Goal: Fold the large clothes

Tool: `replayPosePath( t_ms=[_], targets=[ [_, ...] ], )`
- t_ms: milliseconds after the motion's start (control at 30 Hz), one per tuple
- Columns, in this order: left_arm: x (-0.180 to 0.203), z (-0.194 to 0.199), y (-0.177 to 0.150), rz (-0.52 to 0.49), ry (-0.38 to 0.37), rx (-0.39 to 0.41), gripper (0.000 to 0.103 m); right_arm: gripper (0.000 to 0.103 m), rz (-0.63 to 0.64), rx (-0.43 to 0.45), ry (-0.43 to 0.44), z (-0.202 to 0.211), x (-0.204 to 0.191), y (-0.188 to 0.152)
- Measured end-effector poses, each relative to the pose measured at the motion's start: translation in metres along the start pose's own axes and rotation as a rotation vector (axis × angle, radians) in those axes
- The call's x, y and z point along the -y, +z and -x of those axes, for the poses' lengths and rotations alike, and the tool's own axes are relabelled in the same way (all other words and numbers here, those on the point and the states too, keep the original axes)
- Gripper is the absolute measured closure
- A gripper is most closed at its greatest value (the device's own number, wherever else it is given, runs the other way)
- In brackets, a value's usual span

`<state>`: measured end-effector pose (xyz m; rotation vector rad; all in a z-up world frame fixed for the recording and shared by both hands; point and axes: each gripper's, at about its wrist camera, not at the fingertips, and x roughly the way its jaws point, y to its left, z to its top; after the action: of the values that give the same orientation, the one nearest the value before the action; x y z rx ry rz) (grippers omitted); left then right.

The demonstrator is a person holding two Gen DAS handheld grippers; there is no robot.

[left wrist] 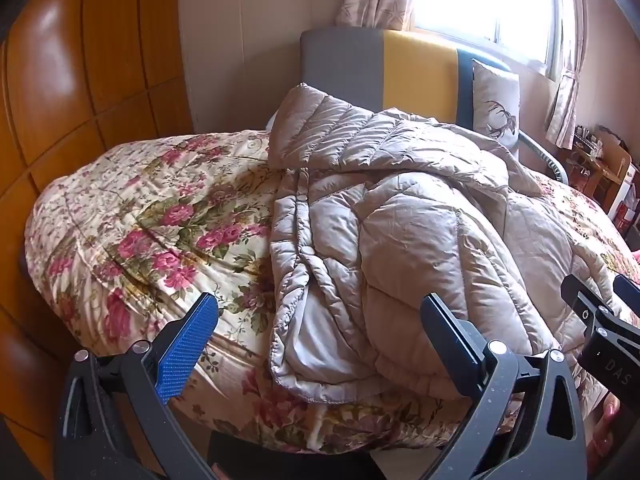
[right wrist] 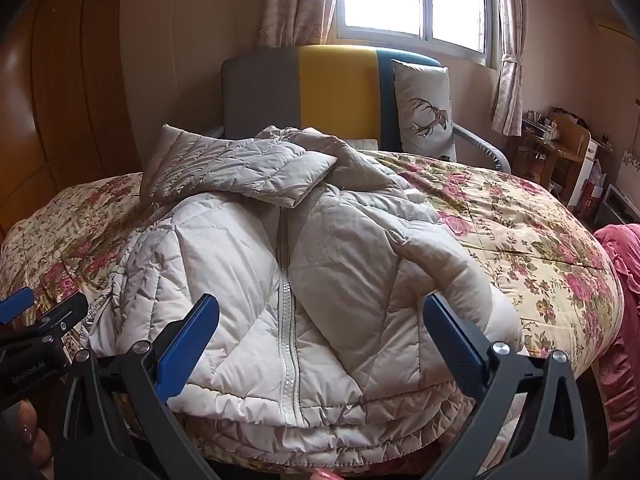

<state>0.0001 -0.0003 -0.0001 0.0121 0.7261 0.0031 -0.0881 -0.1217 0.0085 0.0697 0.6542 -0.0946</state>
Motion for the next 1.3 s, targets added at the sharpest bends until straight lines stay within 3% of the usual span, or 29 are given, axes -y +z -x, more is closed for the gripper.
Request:
replayPosePath(
  t_ms=[1300],
  targets=[
    [-0.003, -0.006, -0.006, 0.017, -0.011, -0.022, 0.003, 0.002, -0.009, -0.045, 0.016, -0.009, 0.002, -0.002]
  ],
)
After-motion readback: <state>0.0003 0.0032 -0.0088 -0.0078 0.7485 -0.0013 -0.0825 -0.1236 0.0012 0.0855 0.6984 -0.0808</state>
